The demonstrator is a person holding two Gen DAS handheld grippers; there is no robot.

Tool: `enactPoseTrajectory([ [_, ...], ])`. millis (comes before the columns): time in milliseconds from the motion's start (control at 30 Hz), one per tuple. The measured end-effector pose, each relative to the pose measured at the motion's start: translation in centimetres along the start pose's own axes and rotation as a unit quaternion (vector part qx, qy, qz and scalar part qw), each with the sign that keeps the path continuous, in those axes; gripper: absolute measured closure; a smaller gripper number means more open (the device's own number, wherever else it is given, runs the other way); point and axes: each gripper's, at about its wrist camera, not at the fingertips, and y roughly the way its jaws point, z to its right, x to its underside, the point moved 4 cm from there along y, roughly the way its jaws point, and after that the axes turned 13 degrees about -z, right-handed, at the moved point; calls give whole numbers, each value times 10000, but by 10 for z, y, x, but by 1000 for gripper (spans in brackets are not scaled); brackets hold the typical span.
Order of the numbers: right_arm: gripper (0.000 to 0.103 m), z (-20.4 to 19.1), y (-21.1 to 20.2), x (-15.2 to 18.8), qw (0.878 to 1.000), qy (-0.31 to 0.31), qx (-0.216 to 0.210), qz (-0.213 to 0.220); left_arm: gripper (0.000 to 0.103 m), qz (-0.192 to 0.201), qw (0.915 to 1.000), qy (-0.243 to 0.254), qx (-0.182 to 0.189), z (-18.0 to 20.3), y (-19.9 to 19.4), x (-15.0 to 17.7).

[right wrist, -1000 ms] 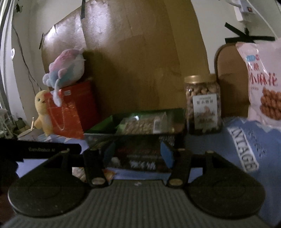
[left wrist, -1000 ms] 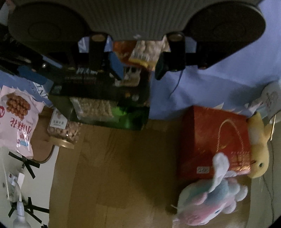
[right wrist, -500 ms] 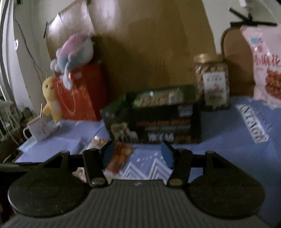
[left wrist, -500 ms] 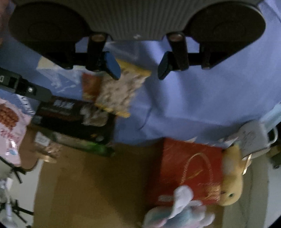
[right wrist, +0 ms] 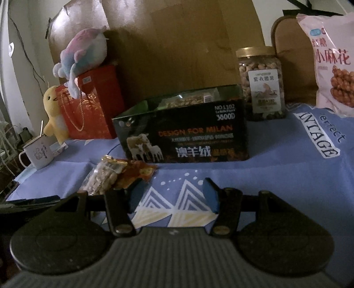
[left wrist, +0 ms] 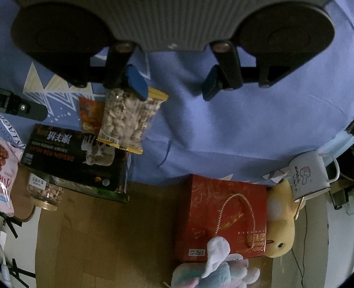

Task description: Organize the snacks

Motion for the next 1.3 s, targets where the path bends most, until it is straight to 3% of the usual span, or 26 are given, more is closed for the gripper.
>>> enactPoseTrajectory([
  [467, 42, -1, -5, 2, 9998, -44, -115, 160, 45, 42, 10000, 3, 2, 0, -1, 1],
  [767, 41, -2, -8, 3, 9996, -78, -140, 251, 43, 197, 9994, -151, 231, -6, -6, 2],
  [1300, 40, -1, -11, 4, 9991, -44, -288, 323, 28, 696, 9962, 2, 526, -3, -21, 6],
])
